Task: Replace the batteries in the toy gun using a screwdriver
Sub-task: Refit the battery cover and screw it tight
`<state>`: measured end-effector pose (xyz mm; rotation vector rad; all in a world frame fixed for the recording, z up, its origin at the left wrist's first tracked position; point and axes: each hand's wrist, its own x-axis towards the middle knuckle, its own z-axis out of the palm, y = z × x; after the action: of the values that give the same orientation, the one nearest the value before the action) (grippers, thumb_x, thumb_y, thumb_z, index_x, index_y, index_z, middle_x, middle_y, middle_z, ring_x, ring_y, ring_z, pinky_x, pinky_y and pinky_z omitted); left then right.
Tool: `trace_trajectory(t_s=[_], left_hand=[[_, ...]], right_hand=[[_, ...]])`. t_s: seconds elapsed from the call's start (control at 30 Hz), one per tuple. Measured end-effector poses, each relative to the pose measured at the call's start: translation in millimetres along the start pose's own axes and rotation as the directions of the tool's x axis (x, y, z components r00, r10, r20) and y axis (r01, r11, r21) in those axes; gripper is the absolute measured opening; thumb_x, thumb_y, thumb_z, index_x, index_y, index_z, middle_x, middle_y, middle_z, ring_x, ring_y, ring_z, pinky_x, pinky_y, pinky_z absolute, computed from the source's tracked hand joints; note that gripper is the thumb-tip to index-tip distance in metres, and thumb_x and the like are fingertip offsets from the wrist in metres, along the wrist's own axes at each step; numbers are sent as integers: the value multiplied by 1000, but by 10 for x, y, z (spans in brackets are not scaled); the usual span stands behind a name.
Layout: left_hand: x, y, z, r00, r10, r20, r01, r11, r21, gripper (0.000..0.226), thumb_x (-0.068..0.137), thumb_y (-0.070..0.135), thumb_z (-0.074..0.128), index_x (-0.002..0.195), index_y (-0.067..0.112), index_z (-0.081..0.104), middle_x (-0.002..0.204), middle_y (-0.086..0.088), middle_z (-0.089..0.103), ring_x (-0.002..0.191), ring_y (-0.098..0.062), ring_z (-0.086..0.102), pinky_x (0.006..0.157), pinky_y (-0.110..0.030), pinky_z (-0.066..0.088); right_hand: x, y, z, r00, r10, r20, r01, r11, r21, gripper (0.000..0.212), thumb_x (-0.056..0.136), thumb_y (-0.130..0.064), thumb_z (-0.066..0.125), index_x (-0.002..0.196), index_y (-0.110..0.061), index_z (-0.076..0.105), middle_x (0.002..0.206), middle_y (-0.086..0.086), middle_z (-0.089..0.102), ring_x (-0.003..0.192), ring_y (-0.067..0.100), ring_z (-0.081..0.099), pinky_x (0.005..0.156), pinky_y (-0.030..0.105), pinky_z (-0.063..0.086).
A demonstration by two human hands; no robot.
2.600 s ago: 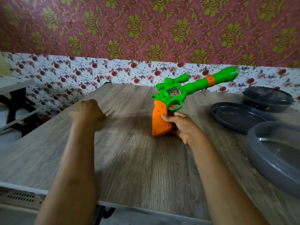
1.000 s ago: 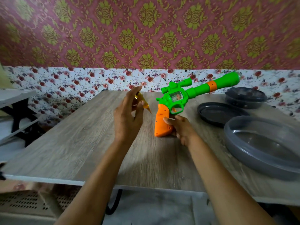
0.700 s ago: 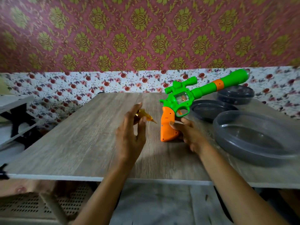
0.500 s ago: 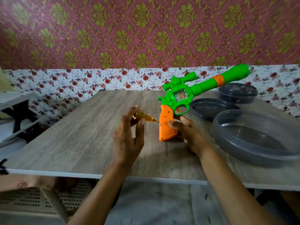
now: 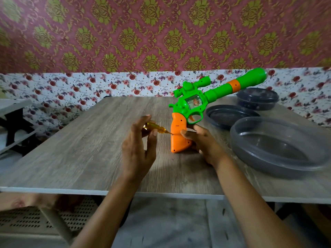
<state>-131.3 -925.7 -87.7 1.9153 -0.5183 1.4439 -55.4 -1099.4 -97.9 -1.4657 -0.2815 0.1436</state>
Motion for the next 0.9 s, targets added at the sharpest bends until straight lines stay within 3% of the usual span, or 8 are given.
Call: trace_trajectory(t_s=[0.4, 0.77, 0.9], left_hand=[[2, -5, -3, 1000, 7, 5, -7, 1000, -2, 31, 90, 11, 50, 119, 11, 40, 96, -17, 67, 90, -9, 59, 79, -7, 45], [-5, -11, 7, 999, 20, 27, -20, 1000, 8, 31, 89, 12, 50, 119, 12, 40, 96, -18, 66, 89, -11, 59, 81, -5, 43], [-6, -22, 11, 999, 29, 34, -29, 1000, 1, 31, 89, 11, 50, 118, 12, 40, 96, -18, 66, 90, -10, 58, 81, -5, 44]], right_hand=[[34, 37, -26, 1000, -12, 7, 12, 1000, 11, 18, 87, -16, 59, 105, -21, 60, 101, 1, 68, 92, 17, 65, 82, 40, 54], [64, 49, -39, 1000, 22, -12, -22, 1000, -2, 22, 86, -19, 61, 108, -23, 58, 110, 5, 65, 104, 25, 62, 91, 47, 50], [67, 52, -39, 1000, 18, -14, -18, 1000, -3, 19, 86, -18, 61, 104, -23, 59, 106, 2, 66, 98, 20, 63, 82, 38, 52]])
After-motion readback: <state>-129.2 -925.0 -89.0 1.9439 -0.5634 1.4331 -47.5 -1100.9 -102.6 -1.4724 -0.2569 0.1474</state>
